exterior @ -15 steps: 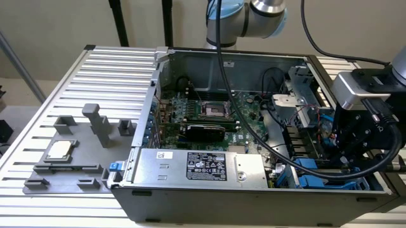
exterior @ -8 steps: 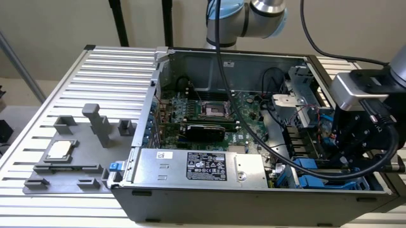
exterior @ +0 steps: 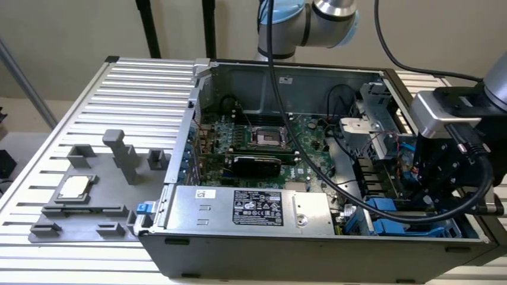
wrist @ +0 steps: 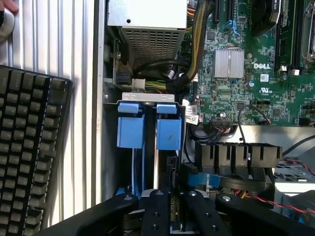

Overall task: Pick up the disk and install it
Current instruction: 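Insert the first disk wire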

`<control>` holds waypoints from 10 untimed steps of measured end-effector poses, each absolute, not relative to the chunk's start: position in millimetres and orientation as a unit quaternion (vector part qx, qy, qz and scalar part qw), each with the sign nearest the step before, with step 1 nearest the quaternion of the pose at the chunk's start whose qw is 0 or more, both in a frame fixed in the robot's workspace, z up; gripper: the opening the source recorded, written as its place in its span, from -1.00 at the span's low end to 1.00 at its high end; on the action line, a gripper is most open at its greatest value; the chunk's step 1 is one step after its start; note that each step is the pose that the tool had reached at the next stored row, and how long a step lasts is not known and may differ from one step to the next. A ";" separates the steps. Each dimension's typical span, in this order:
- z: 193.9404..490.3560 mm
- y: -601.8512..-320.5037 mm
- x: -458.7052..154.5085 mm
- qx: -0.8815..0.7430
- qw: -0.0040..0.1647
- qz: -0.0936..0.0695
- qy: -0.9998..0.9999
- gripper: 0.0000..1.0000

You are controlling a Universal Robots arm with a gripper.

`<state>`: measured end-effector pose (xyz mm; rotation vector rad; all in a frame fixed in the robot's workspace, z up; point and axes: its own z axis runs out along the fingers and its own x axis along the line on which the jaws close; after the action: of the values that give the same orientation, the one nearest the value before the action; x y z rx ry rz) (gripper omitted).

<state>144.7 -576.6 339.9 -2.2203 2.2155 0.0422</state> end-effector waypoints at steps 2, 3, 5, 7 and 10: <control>339.4 -576.4 144.7 -0.704 0.003 0.013 0.710 -0.66; 339.1 -576.3 144.7 -0.701 0.003 0.013 0.713 -0.66; 338.9 -576.1 144.7 -0.695 0.004 0.012 0.719 -0.66; 338.7 -575.9 144.6 -0.690 0.004 0.012 0.724 -0.66; 338.6 -575.3 143.9 -0.686 0.004 0.012 0.728 -0.66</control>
<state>143.9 -575.3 338.6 -2.1486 2.2802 0.0376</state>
